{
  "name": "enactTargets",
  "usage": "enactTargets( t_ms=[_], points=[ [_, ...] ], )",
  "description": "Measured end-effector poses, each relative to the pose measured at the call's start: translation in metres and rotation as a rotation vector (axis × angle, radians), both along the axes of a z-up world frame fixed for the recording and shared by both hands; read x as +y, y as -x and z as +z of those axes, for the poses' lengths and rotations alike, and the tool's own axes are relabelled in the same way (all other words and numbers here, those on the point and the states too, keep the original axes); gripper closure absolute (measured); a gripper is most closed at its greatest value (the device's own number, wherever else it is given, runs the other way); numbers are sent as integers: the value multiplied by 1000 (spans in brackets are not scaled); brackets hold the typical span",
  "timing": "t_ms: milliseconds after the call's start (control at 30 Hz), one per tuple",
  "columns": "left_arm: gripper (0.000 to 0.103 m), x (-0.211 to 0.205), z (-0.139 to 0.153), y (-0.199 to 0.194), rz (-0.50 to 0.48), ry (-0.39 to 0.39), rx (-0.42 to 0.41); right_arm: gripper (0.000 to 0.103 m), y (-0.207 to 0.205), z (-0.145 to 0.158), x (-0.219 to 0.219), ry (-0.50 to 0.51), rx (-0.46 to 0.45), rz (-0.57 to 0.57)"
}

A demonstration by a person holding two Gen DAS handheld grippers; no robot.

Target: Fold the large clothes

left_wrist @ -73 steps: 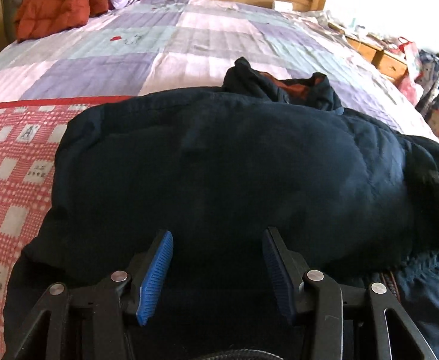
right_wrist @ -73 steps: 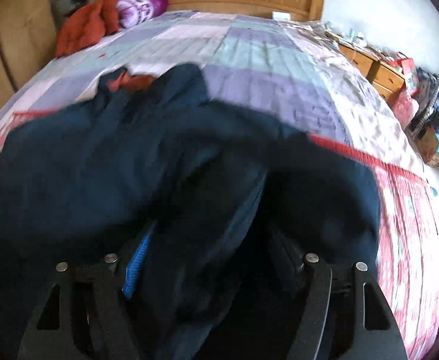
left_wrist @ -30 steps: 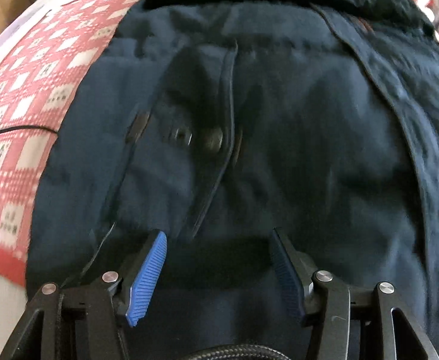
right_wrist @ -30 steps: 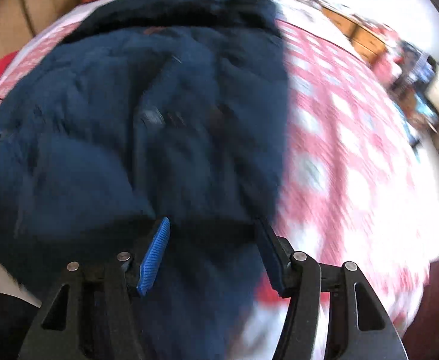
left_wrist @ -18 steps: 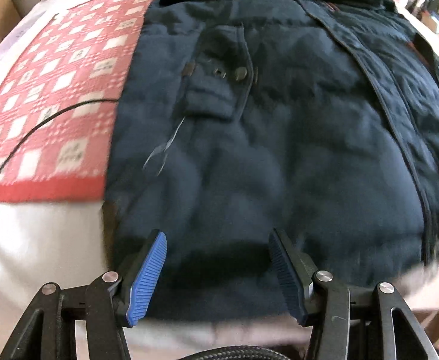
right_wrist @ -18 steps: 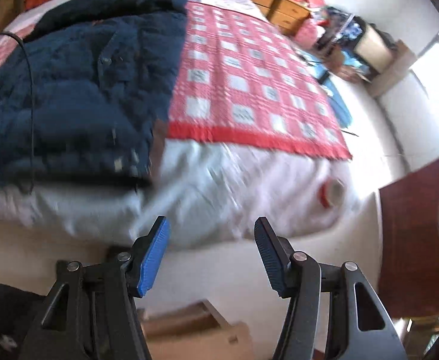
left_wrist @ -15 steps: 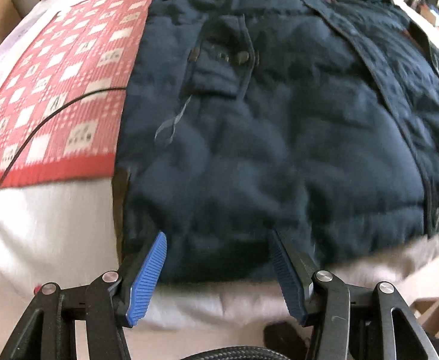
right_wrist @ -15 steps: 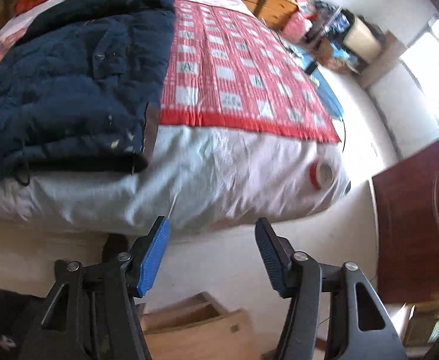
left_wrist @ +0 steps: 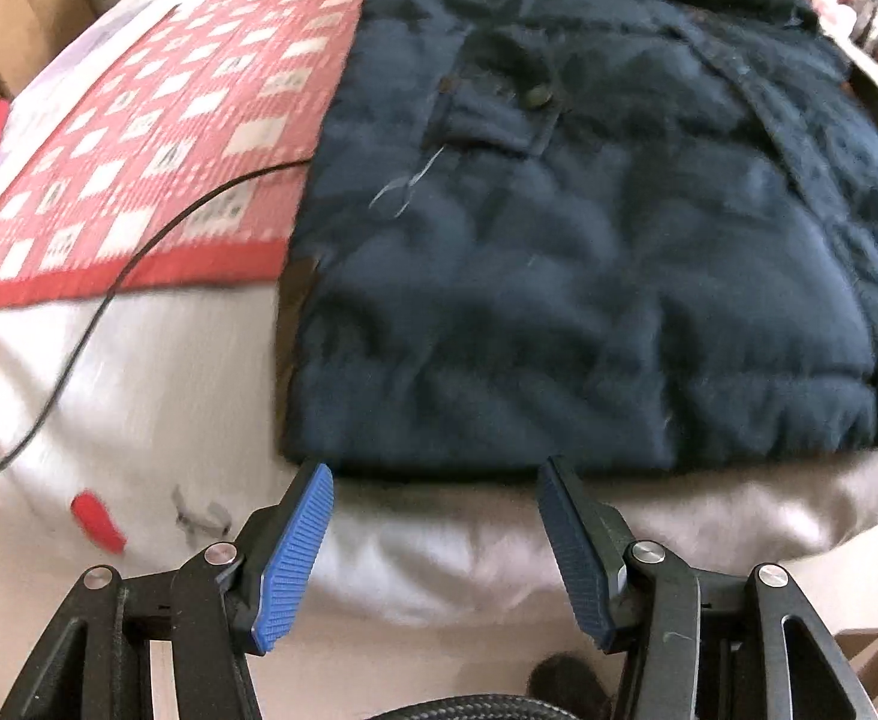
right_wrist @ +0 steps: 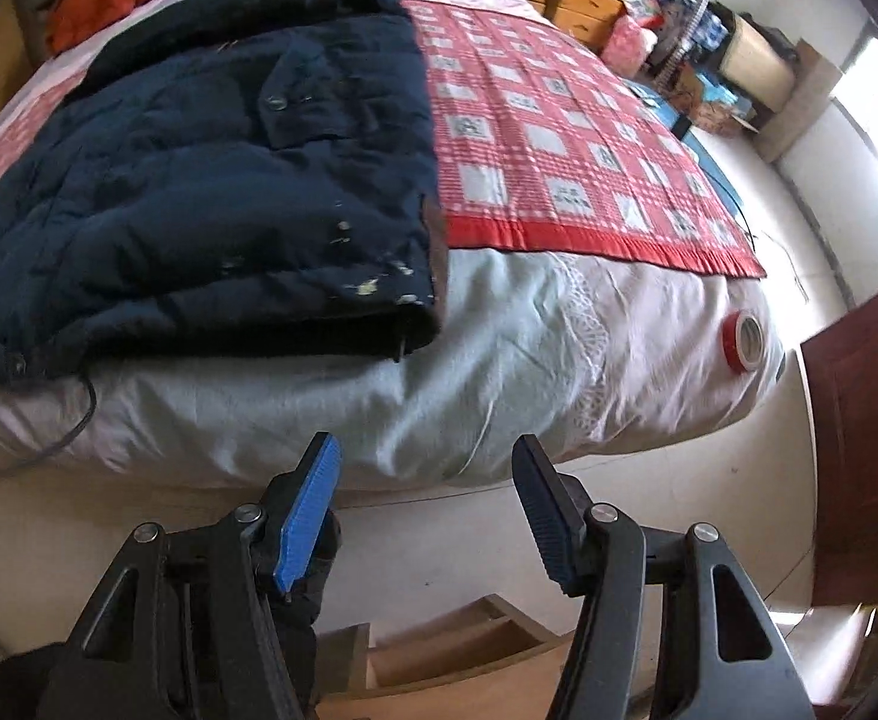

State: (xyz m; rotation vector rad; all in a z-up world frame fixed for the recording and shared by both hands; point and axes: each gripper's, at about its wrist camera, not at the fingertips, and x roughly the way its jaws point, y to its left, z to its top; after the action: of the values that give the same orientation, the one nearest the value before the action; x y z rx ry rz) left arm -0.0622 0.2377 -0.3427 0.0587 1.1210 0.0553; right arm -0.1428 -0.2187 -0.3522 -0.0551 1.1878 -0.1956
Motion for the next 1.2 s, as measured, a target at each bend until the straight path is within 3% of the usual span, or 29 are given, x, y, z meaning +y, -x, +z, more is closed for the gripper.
enactTargets(
  t_ms=[267,433,567,767,967,1200],
  points=[
    [42,24,-13,-1,62,-69,7,39,-12,-6,4,-2,11,13],
    [40,34,0,-36,112,-59,-101,39,-21,-13,8,-9,21,19],
    [22,36,11,-57,128,-66,-183,39,-25,-15,5,8,15,9],
    [19,44,-27,-71,155,-133,-56,39,-28,-28,-11,51,2,-82],
    [19,50,-14,-71,197,-92,-96,39,-32,-39,-28,60,-46,-132],
    [19,40,0,-79,172,-108,-127,40,-50,-33,-19,45,-148,-73]
  ],
)
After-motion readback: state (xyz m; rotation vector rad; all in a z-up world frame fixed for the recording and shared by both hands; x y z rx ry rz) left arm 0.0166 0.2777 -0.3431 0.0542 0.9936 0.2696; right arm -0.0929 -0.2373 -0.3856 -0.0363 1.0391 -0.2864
